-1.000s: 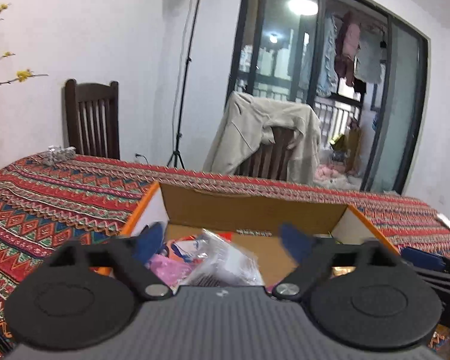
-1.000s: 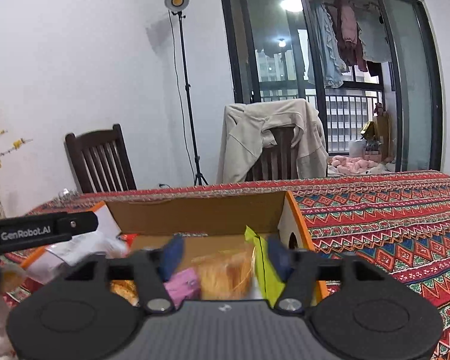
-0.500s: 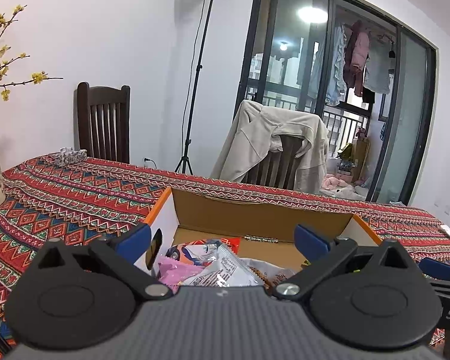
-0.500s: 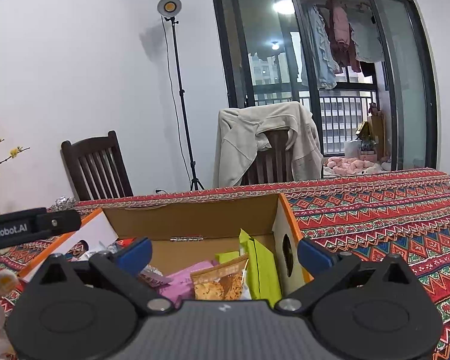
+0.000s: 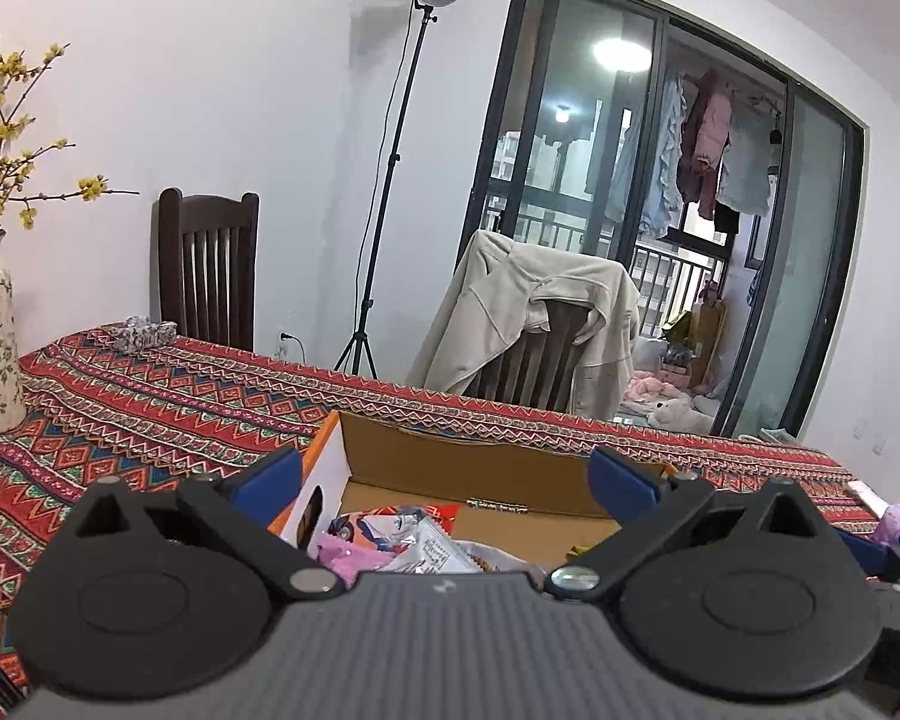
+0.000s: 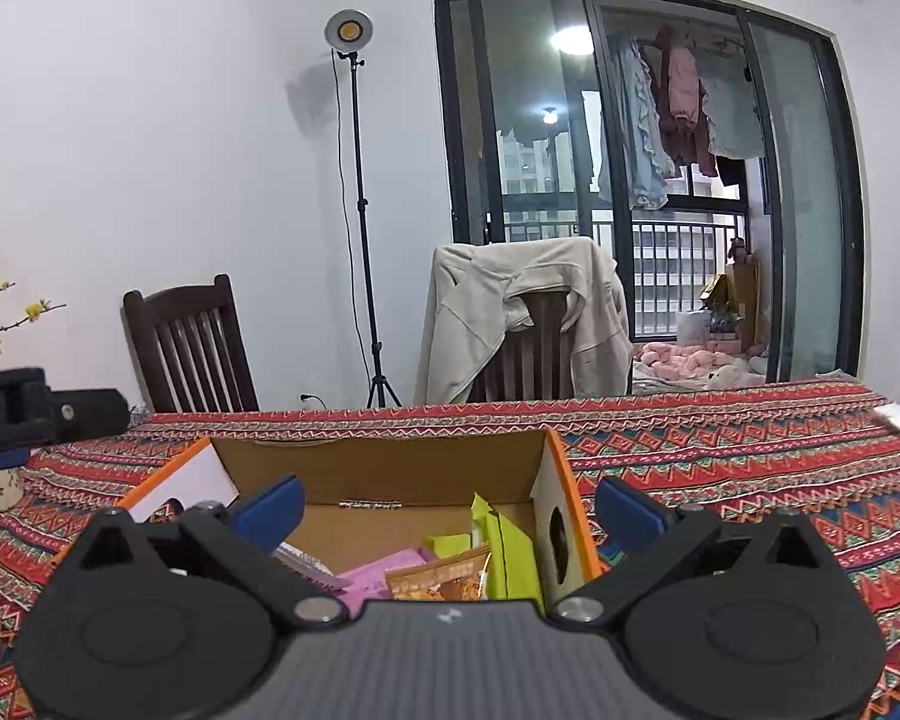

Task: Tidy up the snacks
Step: 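Withdraw both tools from the box back toward the snack pile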

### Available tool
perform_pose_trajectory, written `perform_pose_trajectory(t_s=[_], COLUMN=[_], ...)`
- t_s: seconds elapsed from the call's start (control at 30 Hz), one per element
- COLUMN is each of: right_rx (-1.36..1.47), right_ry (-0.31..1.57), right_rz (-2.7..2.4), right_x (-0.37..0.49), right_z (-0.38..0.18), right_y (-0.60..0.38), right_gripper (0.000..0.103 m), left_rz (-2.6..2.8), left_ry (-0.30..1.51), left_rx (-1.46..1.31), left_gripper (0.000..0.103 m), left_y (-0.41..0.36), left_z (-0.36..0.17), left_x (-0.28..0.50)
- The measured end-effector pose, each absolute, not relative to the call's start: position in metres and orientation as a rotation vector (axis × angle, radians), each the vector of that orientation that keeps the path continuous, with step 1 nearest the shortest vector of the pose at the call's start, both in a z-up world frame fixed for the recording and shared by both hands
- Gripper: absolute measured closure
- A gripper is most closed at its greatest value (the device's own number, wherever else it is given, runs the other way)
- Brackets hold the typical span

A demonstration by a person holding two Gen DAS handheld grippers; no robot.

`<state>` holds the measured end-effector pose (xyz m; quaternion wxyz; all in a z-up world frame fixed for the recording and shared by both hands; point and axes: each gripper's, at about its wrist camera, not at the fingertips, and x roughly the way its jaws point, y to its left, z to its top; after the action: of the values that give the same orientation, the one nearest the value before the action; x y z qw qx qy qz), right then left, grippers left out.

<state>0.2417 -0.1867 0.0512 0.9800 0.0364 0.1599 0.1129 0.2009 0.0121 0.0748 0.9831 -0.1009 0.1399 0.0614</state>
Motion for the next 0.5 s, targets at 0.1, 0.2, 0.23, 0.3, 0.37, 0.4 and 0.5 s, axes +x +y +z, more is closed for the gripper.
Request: perform_pose_trajectory(t_s=[0.1, 0.2, 0.23, 0.3, 0.37, 0.4, 0.5], right_rx=[0.082, 0.092, 0.092, 0.092, 0.091, 0.090, 0.087], right_ry=[0.328, 0.349, 0.356, 0.368, 0.380, 0.387, 0.406], right_rz=[0.228, 0.233, 0.234, 0.236, 0.238, 0.239, 0.241], right_x=[0.235, 0.227, 0.224, 0.217, 0.211, 0.207, 0.198], right_z=[0.057, 0.059, 0.059, 0.057, 0.055, 0.053, 0.047], right_y=[-0.190, -0.194, -0.195, -0.198, -0.200, -0.202, -0.205], right_gripper=[0.000, 0.000, 0.000, 0.000, 0.000, 0.000, 0.000], left_rz=[0.127, 0.131, 0.132, 0.134, 0.140, 0.139, 0.142], left_ry=[0.283, 0.296, 0.300, 0.307, 0.317, 0.324, 0.347], left_rx=[-0.184, -0.173, -0.172, -0.165, -0.154, -0.150, -0.140], left_gripper=[0.000, 0.000, 0.000, 0.000, 0.000, 0.000, 0.000], left_y=[0.014, 0.017, 0.019, 0.023, 0.026, 0.028, 0.033], left_z=[0.076, 0.075, 0.074, 0.071, 0.068, 0.066, 0.059], left_x=[0.193, 0.183, 0.180, 0.173, 0.165, 0.162, 0.152])
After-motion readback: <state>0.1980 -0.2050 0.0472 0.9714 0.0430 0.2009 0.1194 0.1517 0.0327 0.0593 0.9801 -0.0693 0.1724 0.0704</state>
